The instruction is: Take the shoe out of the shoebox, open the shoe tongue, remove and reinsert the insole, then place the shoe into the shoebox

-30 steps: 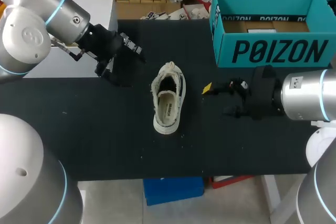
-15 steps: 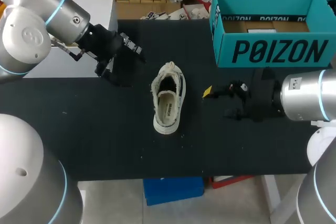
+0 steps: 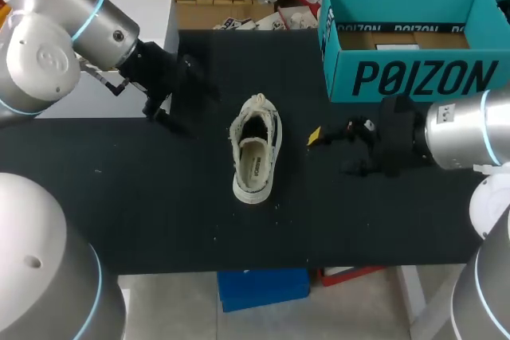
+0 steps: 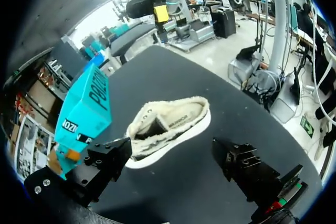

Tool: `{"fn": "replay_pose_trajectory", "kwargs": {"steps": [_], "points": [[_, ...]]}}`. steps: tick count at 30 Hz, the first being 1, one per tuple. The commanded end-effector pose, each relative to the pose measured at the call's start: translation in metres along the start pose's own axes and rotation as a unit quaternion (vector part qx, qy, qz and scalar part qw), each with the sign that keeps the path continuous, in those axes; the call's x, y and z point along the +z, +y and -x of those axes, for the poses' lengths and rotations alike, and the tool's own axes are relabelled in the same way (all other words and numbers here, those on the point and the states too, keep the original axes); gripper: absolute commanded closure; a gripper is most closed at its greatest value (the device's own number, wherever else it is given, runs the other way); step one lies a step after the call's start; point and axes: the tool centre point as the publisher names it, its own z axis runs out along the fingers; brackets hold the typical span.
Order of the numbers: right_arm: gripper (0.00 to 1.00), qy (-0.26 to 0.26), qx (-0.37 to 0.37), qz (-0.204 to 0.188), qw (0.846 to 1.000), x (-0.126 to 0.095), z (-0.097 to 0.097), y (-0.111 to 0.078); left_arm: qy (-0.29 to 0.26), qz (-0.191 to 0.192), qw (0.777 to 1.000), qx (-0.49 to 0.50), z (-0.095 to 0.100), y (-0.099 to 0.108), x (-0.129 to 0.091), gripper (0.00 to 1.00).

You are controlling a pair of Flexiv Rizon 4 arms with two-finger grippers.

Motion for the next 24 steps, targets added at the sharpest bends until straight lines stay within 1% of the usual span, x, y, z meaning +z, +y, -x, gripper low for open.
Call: {"fn": "replay_pose_trajectory", "kwargs": {"steps": [1, 6, 7, 9, 10, 14, 16, 20, 23, 24], "points": [[0.0, 0.0, 0.0, 0.0, 1.0, -0.001, 0.0, -0.001, 0.008, 0.009, 1.0, 0.019, 0.009, 0.016, 0.025, 0.0], [0.0, 0.0, 0.0, 0.0, 1.0, -0.001, 0.0, -0.001, 0.004, 0.023, 0.993, 0.116, 0.017, 0.03, 0.042, 0.0], [0.0, 0.0, 0.0, 0.0, 1.0, -0.001, 0.0, -0.001, 0.0, 0.024, 0.989, 0.144, 0.02, 0.032, 0.043, 0.0], [0.0, 0.0, 0.0, 0.0, 1.0, -0.001, 0.0, -0.001, 0.001, 0.012, 0.982, 0.19, 0.023, 0.033, 0.044, 0.0], [0.0, 0.0, 0.0, 0.0, 1.0, -0.001, 0.0, -0.001, 0.001, 0.013, 0.976, 0.219, 0.025, 0.034, 0.044, 0.0], [0.0, 0.0, 0.0, 0.0, 1.0, -0.001, 0.0, -0.001, 0.018, 0.002, 0.954, 0.298, 0.031, 0.035, 0.043, 0.0], [0.0, 0.0, 0.0, 0.0, 1.0, -0.001, 0.0, -0.001, 0.028, -0.012, 0.946, 0.323, 0.034, 0.03, 0.039, 0.0], [0.0, 0.0, 0.0, 0.0, 1.0, -0.001, 0.0, -0.001, 0.05, -0.024, 0.924, 0.379, 0.036, 0.016, 0.034, 0.0], [0.0, 0.0, 0.0, 0.0, 1.0, -0.001, 0.0, -0.001, 0.071, -0.021, 0.912, 0.404, 0.034, 0.008, 0.034, 0.0], [0.0, 0.0, 0.0, 0.0, 1.0, -0.001, 0.0, -0.001, 0.083, -0.017, 0.904, 0.418, 0.032, 0.006, 0.035, 0.0]]}}
